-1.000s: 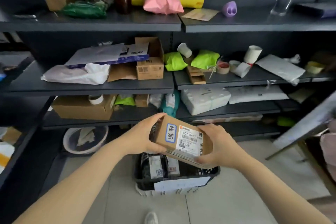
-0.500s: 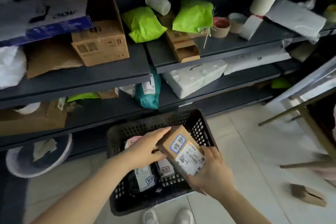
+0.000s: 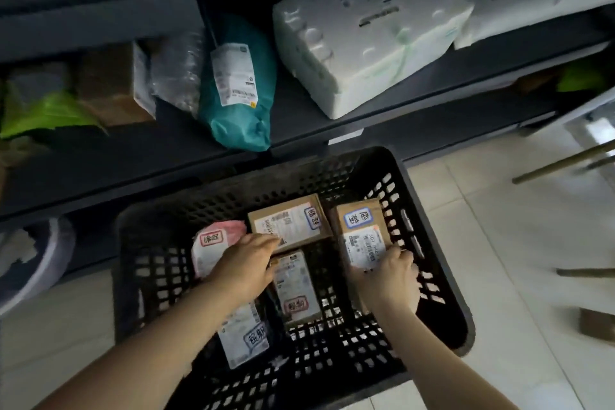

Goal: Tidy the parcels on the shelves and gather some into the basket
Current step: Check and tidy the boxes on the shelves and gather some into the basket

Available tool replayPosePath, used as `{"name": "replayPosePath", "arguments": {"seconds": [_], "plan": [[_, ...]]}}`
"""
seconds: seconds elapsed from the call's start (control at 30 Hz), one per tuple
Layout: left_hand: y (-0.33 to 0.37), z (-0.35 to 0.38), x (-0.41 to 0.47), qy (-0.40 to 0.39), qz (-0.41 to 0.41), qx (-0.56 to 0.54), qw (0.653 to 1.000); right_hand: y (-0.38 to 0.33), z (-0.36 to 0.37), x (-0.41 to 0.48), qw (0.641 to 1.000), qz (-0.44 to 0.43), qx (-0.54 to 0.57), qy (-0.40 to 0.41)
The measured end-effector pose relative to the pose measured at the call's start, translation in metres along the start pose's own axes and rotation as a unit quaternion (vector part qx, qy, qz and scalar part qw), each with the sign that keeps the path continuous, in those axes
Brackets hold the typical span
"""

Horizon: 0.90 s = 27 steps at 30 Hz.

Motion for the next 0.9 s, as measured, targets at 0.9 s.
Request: {"name": "replayPosePath", "arguments": {"seconds": [0.9], "plan": [[-0.029, -0.034, -0.043, 0.015, -0.040, 0.185, 0.982, -0.056, -0.042, -0.001, 0.974, -0.176, -0.140, 0.003]]}}
Point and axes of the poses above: each hand's wrist, its own x-axis towards the middle knuckle, its own z-axis out of the palm, y = z × x, the point moved 7 cm from there along x, towards the middle knuckle, and after that the axes turned 6 degrees about -x, right-handed, at the moved point
